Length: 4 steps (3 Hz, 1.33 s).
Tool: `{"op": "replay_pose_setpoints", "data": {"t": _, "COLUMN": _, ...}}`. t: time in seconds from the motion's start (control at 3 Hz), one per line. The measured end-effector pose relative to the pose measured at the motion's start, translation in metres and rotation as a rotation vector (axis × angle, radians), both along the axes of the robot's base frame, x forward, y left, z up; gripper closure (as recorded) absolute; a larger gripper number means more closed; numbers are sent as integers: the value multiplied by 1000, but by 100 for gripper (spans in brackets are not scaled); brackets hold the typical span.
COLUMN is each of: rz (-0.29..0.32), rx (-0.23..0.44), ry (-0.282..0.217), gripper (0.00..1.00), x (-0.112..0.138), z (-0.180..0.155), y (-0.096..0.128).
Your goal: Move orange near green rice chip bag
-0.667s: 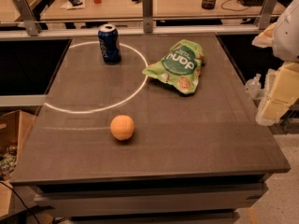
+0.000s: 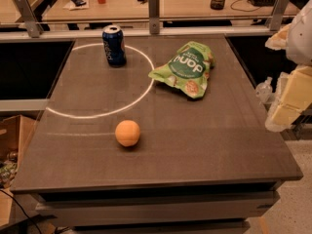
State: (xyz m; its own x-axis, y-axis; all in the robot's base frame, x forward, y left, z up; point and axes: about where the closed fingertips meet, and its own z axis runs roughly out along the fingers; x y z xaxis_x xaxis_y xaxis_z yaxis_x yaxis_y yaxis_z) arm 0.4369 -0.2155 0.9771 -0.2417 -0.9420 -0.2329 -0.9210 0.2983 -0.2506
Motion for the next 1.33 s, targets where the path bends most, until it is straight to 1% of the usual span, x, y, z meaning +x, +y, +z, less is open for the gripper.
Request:
{"op": "replay_pose_setpoints", "data": {"t": 0.33, "rz": -82, "rx": 103, "ry": -11, "gripper": 0, "x": -8, "z": -7, "y": 16}}
{"op": "replay_pose_setpoints", "data": {"t": 0.67, "rz": -149, "rx": 259, "ry": -21, "gripper": 0, "x": -25, "z": -21, "y": 53}}
{"op": "replay_pose_setpoints", "data": {"t": 1.0, "rz": -152, "rx": 385, "ry": -41, "gripper": 0, "x": -40, "z": -36, "y": 89}}
{"op": "replay_pose_setpoints", "data": {"t": 1.33, "rz": -117, "rx": 464, "ry": -84, "gripper": 0, "x": -49, "z": -48, "y": 119}}
